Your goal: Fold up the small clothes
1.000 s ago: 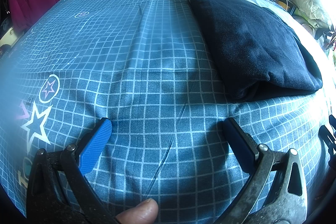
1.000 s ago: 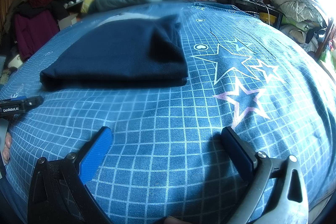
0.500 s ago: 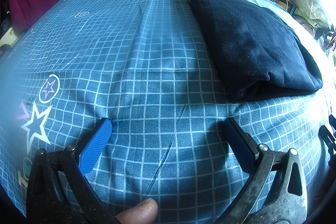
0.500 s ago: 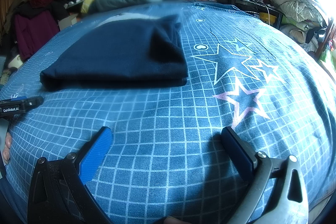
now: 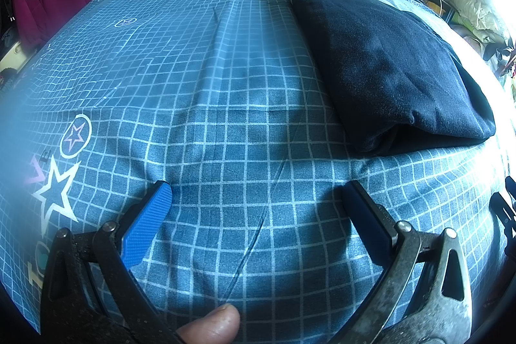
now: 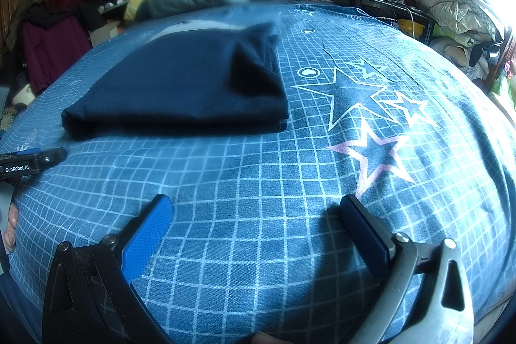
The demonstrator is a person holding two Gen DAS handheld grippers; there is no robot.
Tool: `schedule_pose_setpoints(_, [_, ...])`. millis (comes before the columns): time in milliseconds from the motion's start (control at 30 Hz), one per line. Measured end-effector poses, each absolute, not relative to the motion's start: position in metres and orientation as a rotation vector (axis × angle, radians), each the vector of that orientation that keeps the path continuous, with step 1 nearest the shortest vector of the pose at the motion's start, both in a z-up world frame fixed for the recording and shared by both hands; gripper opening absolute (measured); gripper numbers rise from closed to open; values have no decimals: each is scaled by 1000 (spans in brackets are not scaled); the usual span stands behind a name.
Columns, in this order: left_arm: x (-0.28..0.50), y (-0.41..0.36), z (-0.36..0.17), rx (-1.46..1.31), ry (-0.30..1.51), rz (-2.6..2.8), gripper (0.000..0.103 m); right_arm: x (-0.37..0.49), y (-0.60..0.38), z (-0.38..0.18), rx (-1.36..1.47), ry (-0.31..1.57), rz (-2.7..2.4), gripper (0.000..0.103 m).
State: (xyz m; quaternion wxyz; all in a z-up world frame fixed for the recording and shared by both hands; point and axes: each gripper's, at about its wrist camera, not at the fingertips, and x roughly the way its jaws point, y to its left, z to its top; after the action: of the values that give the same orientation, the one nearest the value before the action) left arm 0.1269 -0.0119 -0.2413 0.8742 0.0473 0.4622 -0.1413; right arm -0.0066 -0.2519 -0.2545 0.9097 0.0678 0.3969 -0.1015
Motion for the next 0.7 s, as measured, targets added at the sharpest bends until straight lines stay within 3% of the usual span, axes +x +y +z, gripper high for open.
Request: schedule_pose_setpoints(700, [128,-11,-242,103,965,-293,103,-7,-252,-255,142,816,-209,103])
